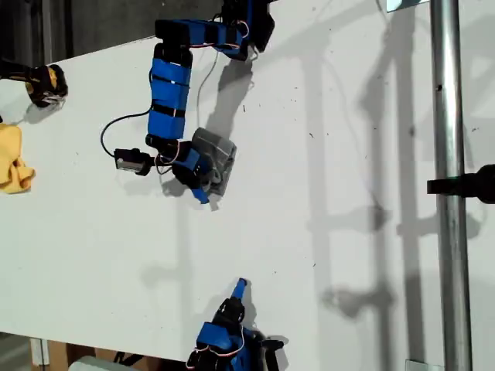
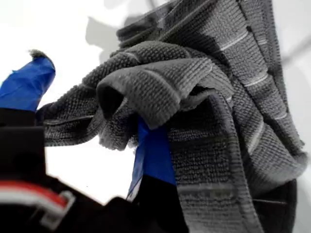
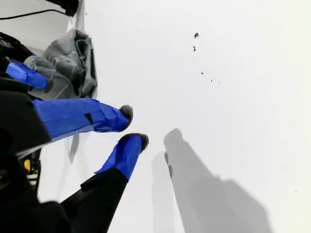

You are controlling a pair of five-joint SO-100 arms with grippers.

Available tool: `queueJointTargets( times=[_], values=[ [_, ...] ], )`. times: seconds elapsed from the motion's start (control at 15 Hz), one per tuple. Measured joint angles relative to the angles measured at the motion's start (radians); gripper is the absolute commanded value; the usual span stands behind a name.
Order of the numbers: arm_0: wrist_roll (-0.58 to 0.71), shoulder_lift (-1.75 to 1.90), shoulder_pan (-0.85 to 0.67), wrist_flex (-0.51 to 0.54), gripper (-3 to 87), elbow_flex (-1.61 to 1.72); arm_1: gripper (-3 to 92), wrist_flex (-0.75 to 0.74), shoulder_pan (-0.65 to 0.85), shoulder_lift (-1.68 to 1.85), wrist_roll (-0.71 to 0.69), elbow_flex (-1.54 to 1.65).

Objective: Grasp corners of a towel and fold twice.

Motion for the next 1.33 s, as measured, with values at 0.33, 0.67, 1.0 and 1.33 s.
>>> queueJointTargets(
  times=[0.33,0.67,1.0,1.33],
  values=[
    [0.0,0.0,0.0,0.0,7.0,0.0,20.9,0.092,0.049,0.328,-0.074,-0.005],
    [0.0,0.0,0.0,0.0,7.0,0.0,5.2,0.112,0.086,0.775,-0.081,0.215],
    [0.0,0.0,0.0,0.0,7.0,0.0,0.8,0.163,0.107,1.388,0.043,0.779],
    [0.0,0.0,0.0,0.0,7.0,0.0,4.5,0.298,0.02,2.077,0.29,1.331]
  ],
)
